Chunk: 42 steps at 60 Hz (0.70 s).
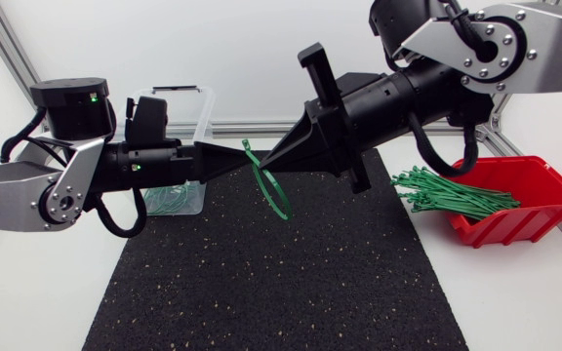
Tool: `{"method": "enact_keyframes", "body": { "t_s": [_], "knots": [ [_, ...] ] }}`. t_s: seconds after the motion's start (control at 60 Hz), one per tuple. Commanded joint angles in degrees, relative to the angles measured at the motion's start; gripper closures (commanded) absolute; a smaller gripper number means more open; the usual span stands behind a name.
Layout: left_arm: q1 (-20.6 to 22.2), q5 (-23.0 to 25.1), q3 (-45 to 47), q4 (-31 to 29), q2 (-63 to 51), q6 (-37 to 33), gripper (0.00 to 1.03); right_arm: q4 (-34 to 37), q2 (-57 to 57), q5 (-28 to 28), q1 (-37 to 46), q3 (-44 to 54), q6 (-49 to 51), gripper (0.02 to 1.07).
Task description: Take a green cable tie from the red box, thread the tail through the head to close it, then place it in the transparent bin on the left.
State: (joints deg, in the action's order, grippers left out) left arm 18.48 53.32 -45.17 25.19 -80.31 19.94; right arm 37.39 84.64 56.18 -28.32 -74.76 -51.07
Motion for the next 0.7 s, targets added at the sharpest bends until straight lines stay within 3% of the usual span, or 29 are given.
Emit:
{"method": "enact_keyframes", "body": {
  "t_s": [0.0, 0.683],
  "knots": [
    [0.0, 0.5, -0.8, 0.9, 0.0, 1.1, 1.0, -0.2, 1.1, 0.8, 0.7, 0.2, -2.5, 1.02],
    [0.3, 0.4, -0.7, 1.1, -0.4, 0.7, 1.0, -0.2, 3.8, 2.1, 1.5, -4.7, -5.9, 1.02]
  ]
}}
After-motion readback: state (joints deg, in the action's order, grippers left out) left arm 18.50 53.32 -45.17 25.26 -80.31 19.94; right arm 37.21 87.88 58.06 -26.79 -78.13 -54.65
